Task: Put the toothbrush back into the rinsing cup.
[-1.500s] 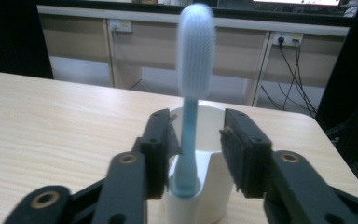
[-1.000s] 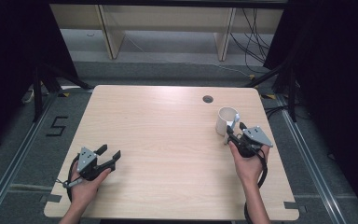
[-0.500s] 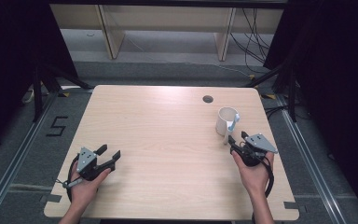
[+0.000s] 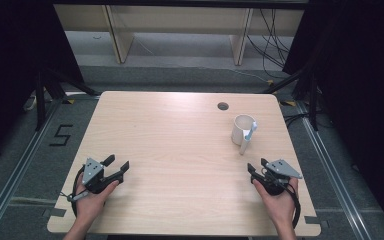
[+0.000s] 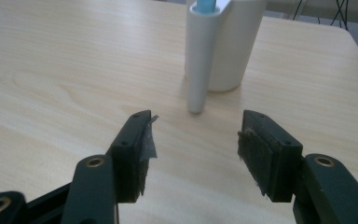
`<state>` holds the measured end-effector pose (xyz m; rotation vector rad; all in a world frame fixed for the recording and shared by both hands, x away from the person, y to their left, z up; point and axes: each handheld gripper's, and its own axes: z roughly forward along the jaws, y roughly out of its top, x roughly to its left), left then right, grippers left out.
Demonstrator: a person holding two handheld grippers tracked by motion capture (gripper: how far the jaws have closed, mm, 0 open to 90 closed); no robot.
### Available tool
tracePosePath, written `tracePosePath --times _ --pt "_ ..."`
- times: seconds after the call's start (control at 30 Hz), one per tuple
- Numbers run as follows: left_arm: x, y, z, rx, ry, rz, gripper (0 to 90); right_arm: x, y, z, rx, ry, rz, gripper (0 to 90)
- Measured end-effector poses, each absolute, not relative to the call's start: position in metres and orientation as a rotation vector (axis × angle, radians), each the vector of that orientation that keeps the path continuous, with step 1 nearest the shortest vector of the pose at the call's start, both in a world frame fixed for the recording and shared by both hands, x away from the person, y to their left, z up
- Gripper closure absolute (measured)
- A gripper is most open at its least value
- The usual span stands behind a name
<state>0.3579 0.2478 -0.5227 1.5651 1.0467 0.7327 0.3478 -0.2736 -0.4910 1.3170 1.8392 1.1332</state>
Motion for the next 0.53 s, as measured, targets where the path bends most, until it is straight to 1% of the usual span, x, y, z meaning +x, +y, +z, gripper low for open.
tracePosePath --times 0.27,0.53 --pt "0.358 0.248 -0.523 1.567 1.050 0.732 35.2 0.336 -0.278 -0.505 1.316 1.851 1.134 44.8" --pt "0.358 0.248 -0.523 1.565 1.048 0.730 35.1 0.329 -0.276 -0.511 1.346 1.814 1.162 44.1"
